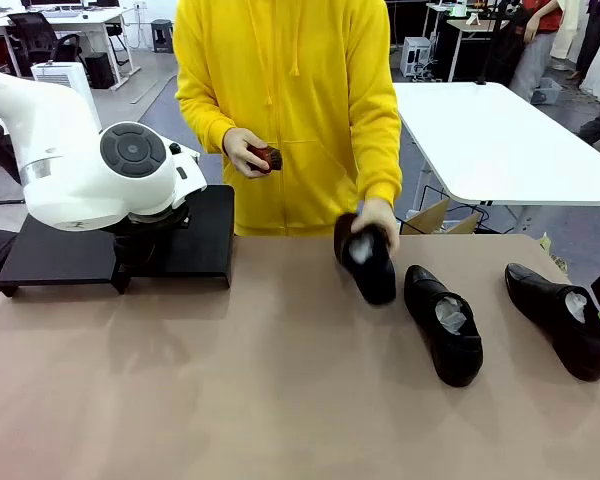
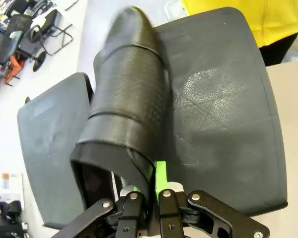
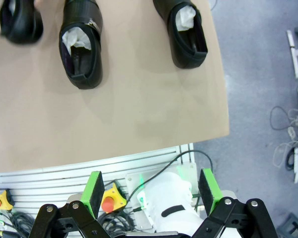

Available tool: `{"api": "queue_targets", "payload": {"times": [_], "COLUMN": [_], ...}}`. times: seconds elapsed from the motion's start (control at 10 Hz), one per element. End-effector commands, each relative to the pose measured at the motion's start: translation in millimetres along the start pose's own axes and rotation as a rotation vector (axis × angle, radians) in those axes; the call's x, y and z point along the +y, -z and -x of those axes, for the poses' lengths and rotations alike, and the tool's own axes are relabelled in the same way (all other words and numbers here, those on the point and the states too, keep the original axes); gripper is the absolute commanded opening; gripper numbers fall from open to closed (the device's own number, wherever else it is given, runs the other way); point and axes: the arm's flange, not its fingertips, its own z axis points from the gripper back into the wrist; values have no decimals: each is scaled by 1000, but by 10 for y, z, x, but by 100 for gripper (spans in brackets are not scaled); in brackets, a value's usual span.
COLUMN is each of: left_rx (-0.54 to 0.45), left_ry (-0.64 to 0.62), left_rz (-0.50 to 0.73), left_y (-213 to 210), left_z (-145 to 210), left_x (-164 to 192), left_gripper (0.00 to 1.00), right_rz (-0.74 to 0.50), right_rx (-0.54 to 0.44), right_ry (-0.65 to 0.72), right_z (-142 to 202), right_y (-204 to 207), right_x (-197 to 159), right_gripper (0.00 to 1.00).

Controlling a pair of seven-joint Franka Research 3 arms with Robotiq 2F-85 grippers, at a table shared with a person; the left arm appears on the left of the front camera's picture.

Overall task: Organize the shoes by placing them on the stand.
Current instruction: Place the Shoe from the middle of the table onto the Shoes Stand, then pick up one Shoe and place it in the middle of the table.

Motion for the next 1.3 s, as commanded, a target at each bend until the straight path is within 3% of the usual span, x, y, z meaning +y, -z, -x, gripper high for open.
{"api": "queue_targets", "payload": {"times": [0.0,0.4,0.8,0.9,1.2], "left_rx": [-12,-56,-45,-56,-56], "left_ry": [-28,-107,-213,-178,-178], "left_rz": [-23,-59,30,-21,-21], "left_y": [2,-178,-946,-380,-380], "left_z": [-26,-38,144,-134,-134], "left_x": [31,193,468,212,212], "left_gripper": [30,30,30,30,30], "right_rz": [-23,-23,-23,-23,-23], "right_rx": [6,6,6,6,6], "right_ry": [-17,-17,-17,-17,-17], "right_z": [-1,-1,-1,-1,-1], "right_y": [-12,-12,-12,-12,-12], "right_x": [-6,-6,-6,-6,-6], "right_gripper": [100,100,100,100,100]}}
